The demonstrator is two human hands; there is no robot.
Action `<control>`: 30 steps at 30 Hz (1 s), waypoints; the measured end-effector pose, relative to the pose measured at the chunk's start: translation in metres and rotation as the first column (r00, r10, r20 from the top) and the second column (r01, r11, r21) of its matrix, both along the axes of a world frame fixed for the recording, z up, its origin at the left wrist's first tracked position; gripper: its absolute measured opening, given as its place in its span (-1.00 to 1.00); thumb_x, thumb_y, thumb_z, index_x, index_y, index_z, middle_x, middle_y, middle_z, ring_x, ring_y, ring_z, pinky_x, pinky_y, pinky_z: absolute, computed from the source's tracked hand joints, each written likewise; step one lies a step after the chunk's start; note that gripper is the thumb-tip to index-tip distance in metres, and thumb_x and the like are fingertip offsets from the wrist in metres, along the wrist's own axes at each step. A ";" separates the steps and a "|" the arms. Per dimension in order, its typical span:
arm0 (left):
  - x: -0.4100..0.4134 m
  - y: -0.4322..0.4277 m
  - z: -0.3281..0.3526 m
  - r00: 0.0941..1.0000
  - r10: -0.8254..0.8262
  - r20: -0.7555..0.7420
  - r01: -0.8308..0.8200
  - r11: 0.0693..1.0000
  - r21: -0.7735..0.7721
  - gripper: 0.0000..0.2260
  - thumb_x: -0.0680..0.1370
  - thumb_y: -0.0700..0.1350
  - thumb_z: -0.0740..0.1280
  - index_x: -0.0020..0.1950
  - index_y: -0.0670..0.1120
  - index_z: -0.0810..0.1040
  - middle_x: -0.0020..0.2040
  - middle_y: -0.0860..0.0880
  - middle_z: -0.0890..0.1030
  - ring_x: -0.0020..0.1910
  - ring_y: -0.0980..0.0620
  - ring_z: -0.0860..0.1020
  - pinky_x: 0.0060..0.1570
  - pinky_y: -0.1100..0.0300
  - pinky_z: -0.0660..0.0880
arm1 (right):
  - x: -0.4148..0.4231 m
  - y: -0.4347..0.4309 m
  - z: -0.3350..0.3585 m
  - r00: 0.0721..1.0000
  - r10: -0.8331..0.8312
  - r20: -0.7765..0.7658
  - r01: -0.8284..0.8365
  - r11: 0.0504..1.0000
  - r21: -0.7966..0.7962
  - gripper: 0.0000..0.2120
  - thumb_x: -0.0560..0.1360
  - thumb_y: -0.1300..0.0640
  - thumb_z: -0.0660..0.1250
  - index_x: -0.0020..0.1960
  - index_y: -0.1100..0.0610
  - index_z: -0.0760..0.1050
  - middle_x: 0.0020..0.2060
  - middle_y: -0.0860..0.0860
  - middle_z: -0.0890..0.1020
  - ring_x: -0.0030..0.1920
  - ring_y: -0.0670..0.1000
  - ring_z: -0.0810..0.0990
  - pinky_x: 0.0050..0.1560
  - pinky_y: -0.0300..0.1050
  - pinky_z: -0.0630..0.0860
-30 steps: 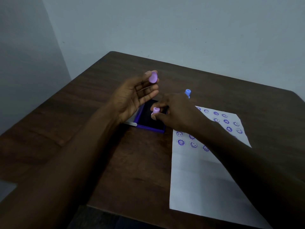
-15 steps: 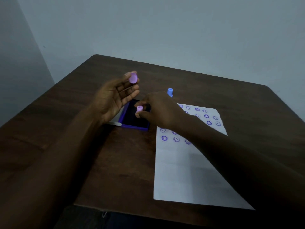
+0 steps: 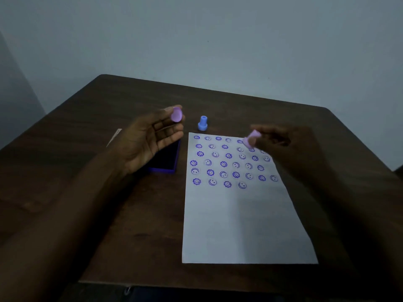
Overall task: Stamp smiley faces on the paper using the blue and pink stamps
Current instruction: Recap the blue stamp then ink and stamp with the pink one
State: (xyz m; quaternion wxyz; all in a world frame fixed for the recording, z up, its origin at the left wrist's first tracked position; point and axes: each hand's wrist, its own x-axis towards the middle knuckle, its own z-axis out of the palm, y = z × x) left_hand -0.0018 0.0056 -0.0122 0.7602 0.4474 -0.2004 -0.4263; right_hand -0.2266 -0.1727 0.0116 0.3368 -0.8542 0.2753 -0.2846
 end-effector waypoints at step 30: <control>-0.001 0.003 -0.005 0.996 -0.079 0.050 0.079 0.997 0.012 -0.74 0.34 -0.03 0.48 -0.01 -0.02 0.77 -0.02 -0.04 0.77 -0.13 0.12 0.72 -0.16 0.26 0.64 | -0.047 0.011 -0.054 0.988 -0.066 -0.141 0.047 0.990 -0.135 -0.79 0.34 -0.17 0.52 -0.03 -0.26 0.66 -0.33 -0.17 0.62 -0.20 -0.15 0.59 -0.24 -0.41 0.41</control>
